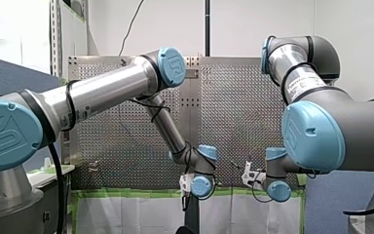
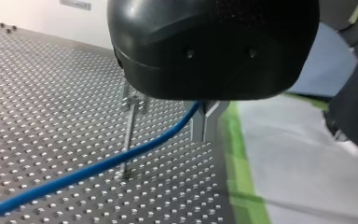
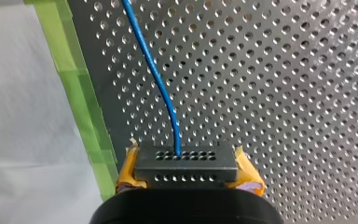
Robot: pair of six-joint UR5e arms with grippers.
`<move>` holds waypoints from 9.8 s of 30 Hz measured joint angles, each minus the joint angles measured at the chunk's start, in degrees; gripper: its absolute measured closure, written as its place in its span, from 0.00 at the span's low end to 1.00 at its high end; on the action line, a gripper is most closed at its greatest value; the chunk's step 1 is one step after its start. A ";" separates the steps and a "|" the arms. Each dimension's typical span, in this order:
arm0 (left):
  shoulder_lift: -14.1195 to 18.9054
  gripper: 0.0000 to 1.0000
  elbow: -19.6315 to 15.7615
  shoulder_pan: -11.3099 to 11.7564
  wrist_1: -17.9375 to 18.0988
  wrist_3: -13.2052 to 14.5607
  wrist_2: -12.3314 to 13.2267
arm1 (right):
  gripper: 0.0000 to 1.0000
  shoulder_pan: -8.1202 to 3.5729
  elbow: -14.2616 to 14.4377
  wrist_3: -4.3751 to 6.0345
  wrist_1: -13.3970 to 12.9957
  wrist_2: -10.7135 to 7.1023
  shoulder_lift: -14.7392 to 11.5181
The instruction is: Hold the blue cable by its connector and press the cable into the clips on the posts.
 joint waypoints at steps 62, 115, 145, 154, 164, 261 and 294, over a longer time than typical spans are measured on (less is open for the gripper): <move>-7.59 1.00 22.32 -1.38 -7.75 -2.88 -0.35 | 1.00 -9.71 -9.13 -0.74 10.14 -9.50 0.10; -12.43 1.00 24.80 4.46 -12.11 -3.02 8.71 | 1.00 -8.65 -15.54 -2.99 14.11 -9.35 3.18; -12.00 1.00 32.67 6.21 -20.31 -2.81 10.43 | 1.00 -9.71 -19.47 -0.45 15.29 -8.03 3.23; -11.98 1.00 33.92 6.53 -21.24 -2.99 9.97 | 1.00 -10.12 -20.23 0.67 15.43 -5.62 3.25; -11.98 1.00 33.99 6.61 -21.88 -3.03 9.82 | 1.00 -10.84 -20.62 1.33 16.16 -3.14 3.28; -3.36 0.00 17.87 -5.36 -16.62 -1.23 3.16 | 1.00 -8.23 -21.03 4.23 20.82 -3.04 3.34; -3.37 0.00 20.21 -6.05 -18.91 -1.97 2.61 | 1.00 -7.94 -21.04 4.86 21.05 -3.27 3.36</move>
